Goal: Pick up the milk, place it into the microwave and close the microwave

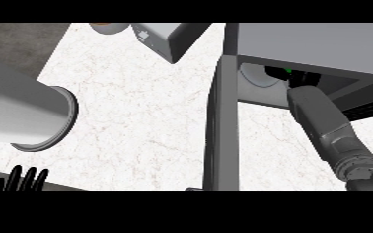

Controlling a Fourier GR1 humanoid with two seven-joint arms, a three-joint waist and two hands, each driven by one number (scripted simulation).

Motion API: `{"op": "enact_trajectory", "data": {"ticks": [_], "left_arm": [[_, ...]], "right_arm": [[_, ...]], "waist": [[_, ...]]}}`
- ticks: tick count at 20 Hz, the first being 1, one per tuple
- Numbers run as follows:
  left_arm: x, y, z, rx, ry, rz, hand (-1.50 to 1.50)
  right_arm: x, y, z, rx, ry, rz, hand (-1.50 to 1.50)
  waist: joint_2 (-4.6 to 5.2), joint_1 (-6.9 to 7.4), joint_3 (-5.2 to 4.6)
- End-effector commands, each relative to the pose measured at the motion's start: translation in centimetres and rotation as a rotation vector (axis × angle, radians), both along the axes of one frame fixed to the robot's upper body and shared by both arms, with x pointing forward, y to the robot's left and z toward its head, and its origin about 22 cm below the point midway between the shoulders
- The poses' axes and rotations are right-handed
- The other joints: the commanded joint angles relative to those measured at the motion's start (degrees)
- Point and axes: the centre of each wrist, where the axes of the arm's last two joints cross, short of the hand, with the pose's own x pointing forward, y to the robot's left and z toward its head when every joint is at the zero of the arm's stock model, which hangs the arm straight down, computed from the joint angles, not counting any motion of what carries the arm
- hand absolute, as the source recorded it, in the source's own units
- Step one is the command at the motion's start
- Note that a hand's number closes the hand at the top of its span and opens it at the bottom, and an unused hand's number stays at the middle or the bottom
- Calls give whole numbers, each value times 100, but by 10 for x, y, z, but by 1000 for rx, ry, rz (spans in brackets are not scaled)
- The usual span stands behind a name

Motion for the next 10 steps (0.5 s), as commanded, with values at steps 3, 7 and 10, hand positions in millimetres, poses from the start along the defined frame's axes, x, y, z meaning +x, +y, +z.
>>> {"op": "enact_trajectory", "data": {"ticks": [3,7,10], "left_arm": [[3,2,-1,25,0,-25,-150],[11,5,-1,32,-3,-29,-150],[13,-2,-2,21,-4,-27,-150]], "right_arm": [[-26,-24,-32,-151,115,-241,-150],[0,34,-7,-165,100,147,-150],[9,39,6,-157,106,220,-150]], "waist": [[54,195,12],[-29,232,82],[-53,181,87]]}}
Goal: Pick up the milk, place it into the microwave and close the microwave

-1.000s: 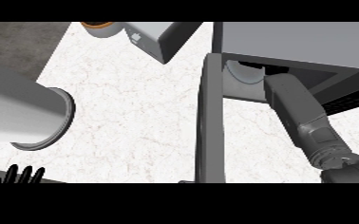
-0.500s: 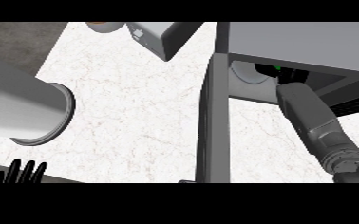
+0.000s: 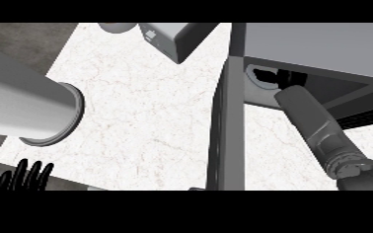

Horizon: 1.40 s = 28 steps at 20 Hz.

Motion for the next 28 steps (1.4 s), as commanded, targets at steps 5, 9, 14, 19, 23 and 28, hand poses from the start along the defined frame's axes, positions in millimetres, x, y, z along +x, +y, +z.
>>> {"op": "enact_trajectory", "data": {"ticks": [5,9,14,19,23,28], "left_arm": [[5,3,-3,3,-5,18,-150],[1,0,-9,-5,5,4,-150],[5,4,-1,27,-15,16,-150],[-2,4,-3,-4,-6,16,-150],[-8,6,-2,14,-2,13,-150],[-3,8,0,15,-3,29,-150]], "right_arm": [[4,46,2,39,56,203,-150],[0,56,-4,94,113,275,-150],[1,69,-1,246,73,340,-150],[-1,68,-5,379,31,374,-150],[-12,59,-21,514,25,434,-150],[-27,56,-41,638,33,497,-150]], "waist": [[-27,-9,35],[-80,-85,30],[-94,-260,52],[-146,-359,50],[-204,-491,45],[-267,-676,27]]}}
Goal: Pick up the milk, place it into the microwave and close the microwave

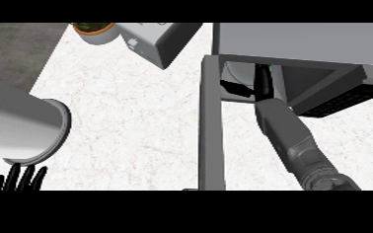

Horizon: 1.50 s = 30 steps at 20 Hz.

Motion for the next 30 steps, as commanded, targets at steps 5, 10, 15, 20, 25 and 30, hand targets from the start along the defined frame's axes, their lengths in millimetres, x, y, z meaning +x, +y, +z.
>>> {"op": "enact_trajectory", "data": {"ticks": [5,10,15,20,25,30], "left_arm": [[-14,-5,5,-4,18,51,-150],[-11,-4,1,9,47,4,-150],[-15,-3,3,25,71,7,-150],[-18,-23,3,70,97,-35,-150],[-11,-40,-11,49,122,-60,-150],[-4,-39,-26,51,118,-183,-150]], "right_arm": [[-27,-19,-33,168,-8,79,-150],[-47,-5,-55,203,-31,106,-150],[-72,-10,-77,262,-17,183,-150],[-95,-14,-94,315,11,249,-150],[-117,-77,-98,285,11,199,-150],[-152,-87,-111,292,-10,144,-150]], "waist": [[-146,-208,-14],[-180,-317,-20],[-234,-447,-28],[-269,-512,-32],[-288,-574,-38],[-286,-589,-40]]}}
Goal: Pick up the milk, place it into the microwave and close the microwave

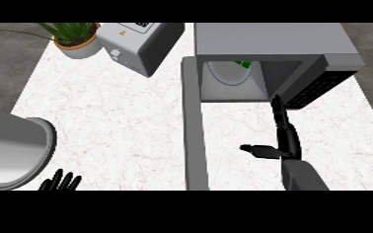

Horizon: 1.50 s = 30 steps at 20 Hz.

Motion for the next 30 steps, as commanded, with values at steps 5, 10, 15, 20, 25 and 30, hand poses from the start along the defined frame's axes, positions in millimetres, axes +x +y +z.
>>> {"op": "enact_trajectory", "data": {"ticks": [5,10,15,20,25,30], "left_arm": [[38,-26,-13,72,52,-237,-150],[64,-58,-11,201,-6,-294,150],[68,-77,-14,172,5,-324,150],[112,-97,-29,252,-18,-198,150],[149,-107,-30,365,3,-357,150],[144,-151,-38,474,150,-613,150]], "right_arm": [[-48,-49,-1,23,-52,-37,150],[-50,-88,22,38,-34,-96,-150],[-101,-123,23,90,-25,-132,-150],[-101,-154,41,74,-50,-194,-150],[-125,-166,36,79,-47,-164,-150],[-118,-167,43,77,-42,-129,-150]], "waist": [[-4,-114,-6],[8,-35,-3],[19,17,3],[31,6,2],[42,-11,8],[42,-46,8]]}}
